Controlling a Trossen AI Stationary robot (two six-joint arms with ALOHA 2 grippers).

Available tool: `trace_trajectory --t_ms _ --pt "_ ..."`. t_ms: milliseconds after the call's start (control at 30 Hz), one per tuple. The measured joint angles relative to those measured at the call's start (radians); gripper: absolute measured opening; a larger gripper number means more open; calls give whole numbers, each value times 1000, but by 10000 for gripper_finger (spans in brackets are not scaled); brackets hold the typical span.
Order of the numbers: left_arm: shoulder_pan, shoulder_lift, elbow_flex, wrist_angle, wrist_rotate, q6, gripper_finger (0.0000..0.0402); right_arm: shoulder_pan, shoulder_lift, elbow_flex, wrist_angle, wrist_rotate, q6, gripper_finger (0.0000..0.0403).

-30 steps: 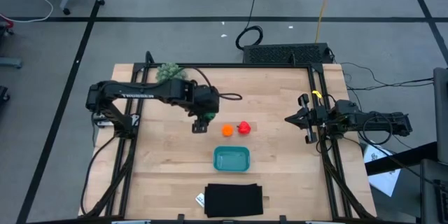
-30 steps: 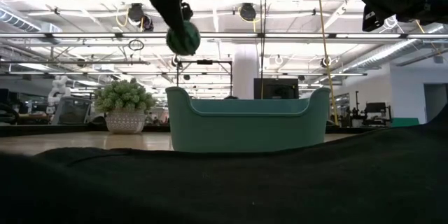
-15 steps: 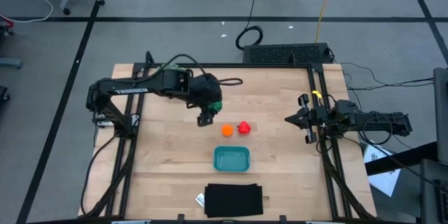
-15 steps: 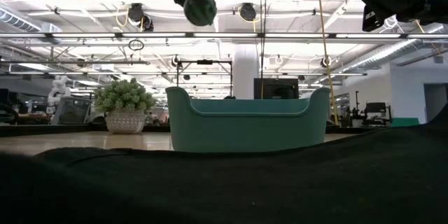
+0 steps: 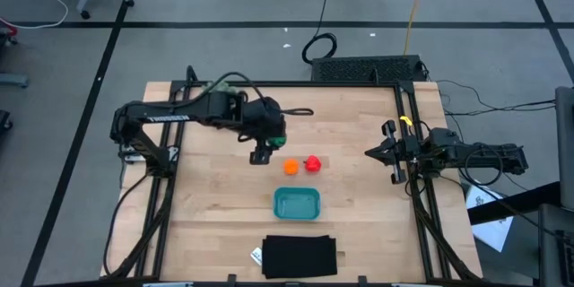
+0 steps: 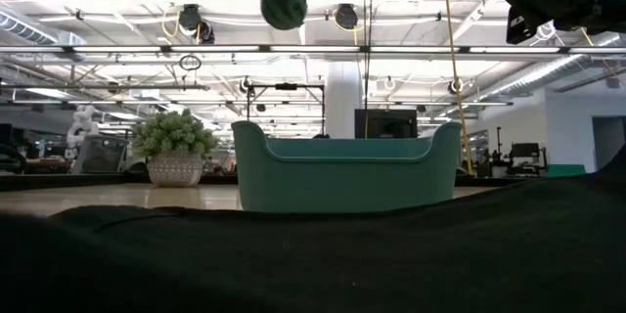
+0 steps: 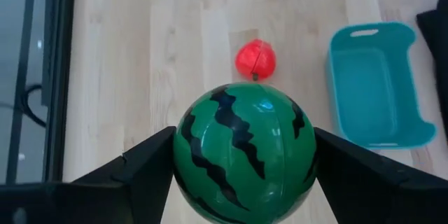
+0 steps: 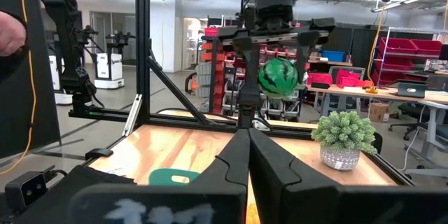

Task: Pick and placing Produce into tupperware
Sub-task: Put the watermelon into the blue bin

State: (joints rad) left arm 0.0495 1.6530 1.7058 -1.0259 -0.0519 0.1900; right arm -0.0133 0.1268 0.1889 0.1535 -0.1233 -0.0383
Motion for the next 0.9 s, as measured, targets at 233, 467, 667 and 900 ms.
trace_trajectory --t_ms 233,467,667,900 --pt "-40 44 1 92 35 45 301 0 0 0 3 0 0 0" --pt "-62 113 0 140 95 80 301 0 14 0 22 0 0 0" --pt "-63 165 1 183 175 117 301 0 48 0 66 0 0 0" --pt "-98 197 -3 213 184 225 301 0 76 -1 68 -1 0 0"
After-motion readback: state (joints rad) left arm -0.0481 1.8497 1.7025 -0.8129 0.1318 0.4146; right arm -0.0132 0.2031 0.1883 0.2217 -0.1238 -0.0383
